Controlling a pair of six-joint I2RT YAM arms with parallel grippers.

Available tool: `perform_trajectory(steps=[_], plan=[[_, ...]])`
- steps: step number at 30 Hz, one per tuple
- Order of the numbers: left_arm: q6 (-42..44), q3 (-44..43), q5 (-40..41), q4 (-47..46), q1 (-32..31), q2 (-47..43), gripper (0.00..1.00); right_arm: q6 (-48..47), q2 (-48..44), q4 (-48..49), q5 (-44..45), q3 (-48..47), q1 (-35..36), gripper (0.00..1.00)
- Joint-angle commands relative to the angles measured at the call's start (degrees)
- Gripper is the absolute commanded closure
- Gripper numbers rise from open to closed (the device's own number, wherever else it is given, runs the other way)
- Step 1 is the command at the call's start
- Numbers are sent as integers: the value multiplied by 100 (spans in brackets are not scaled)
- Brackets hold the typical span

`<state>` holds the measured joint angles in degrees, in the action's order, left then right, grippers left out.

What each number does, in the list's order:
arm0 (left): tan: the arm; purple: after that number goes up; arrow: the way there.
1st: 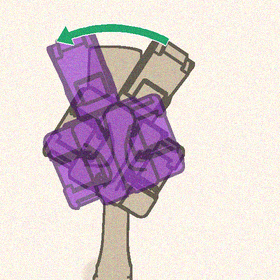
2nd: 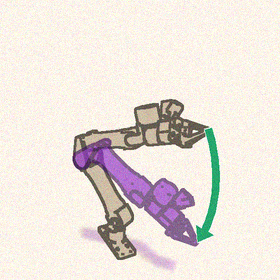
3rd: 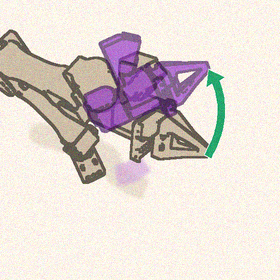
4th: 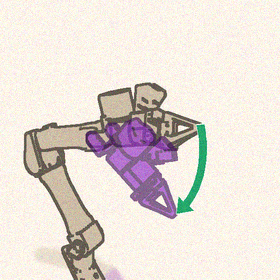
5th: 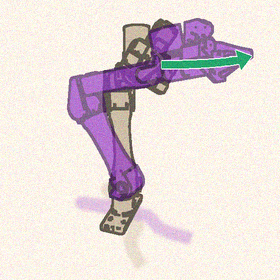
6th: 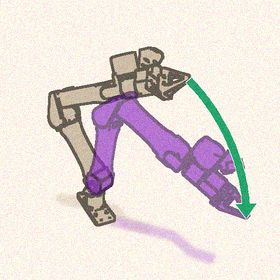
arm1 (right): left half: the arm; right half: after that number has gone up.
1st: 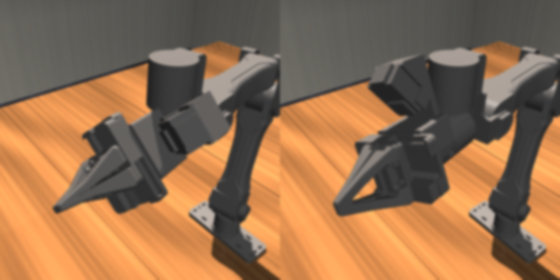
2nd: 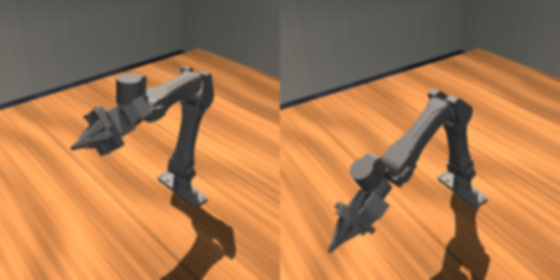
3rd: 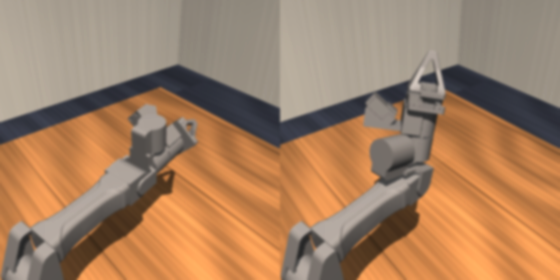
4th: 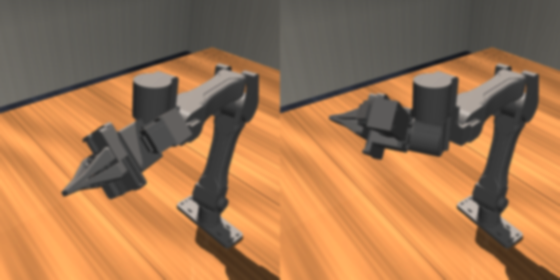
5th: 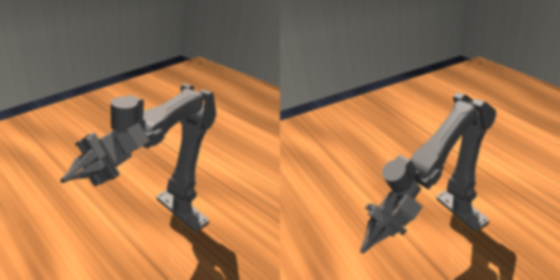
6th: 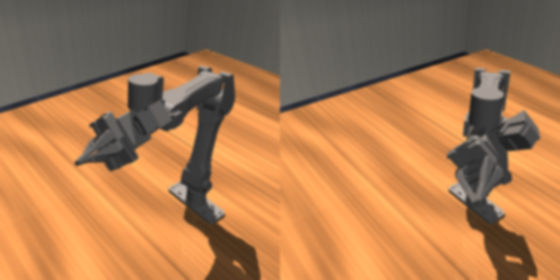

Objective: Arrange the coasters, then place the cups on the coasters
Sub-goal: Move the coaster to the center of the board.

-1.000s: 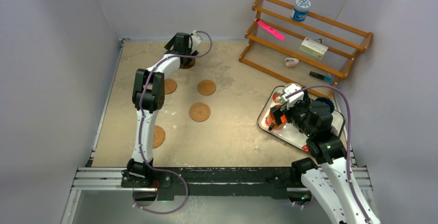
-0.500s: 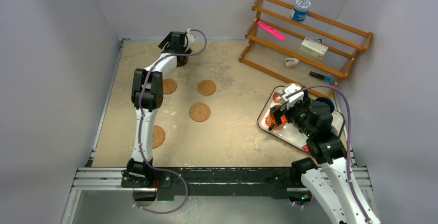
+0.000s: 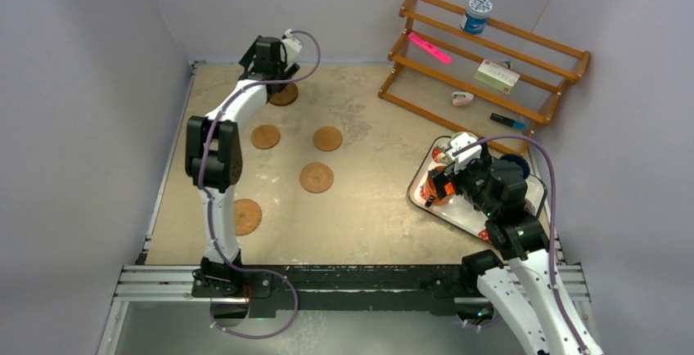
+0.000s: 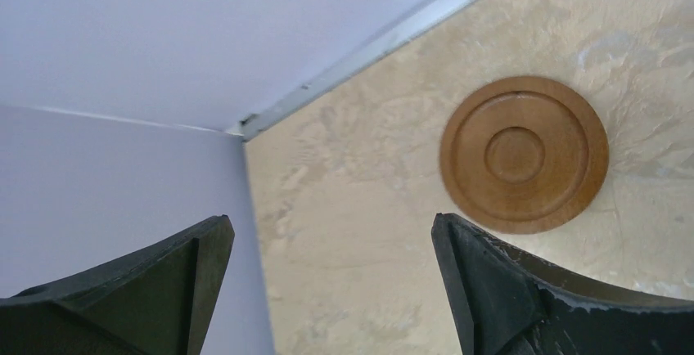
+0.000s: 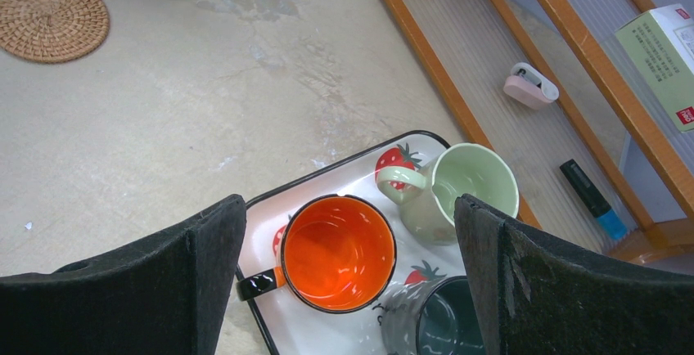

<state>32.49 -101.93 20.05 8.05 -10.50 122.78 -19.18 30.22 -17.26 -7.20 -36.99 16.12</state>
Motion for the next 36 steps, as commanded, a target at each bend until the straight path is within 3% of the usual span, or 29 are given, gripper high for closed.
perform_trajectory(steps=[1, 7, 14, 24, 36], plan=[[117, 916, -229, -198, 57, -1050, 0, -66, -42, 118, -95, 8, 23, 1], [182, 2492, -280, -367, 57, -1674, 0, -59, -45, 100, -134, -8, 23, 1], [175, 3443, -170, -466, 57, -1848, 0, -55, -64, 82, -159, -10, 23, 1], [257, 3974, 183, -708, 181, -1587, 0, -52, -77, 73, -182, -1, 24, 1], [500, 3950, 262, -1123, 1334, -1330, 0, -63, -62, 64, -220, -6, 25, 1]])
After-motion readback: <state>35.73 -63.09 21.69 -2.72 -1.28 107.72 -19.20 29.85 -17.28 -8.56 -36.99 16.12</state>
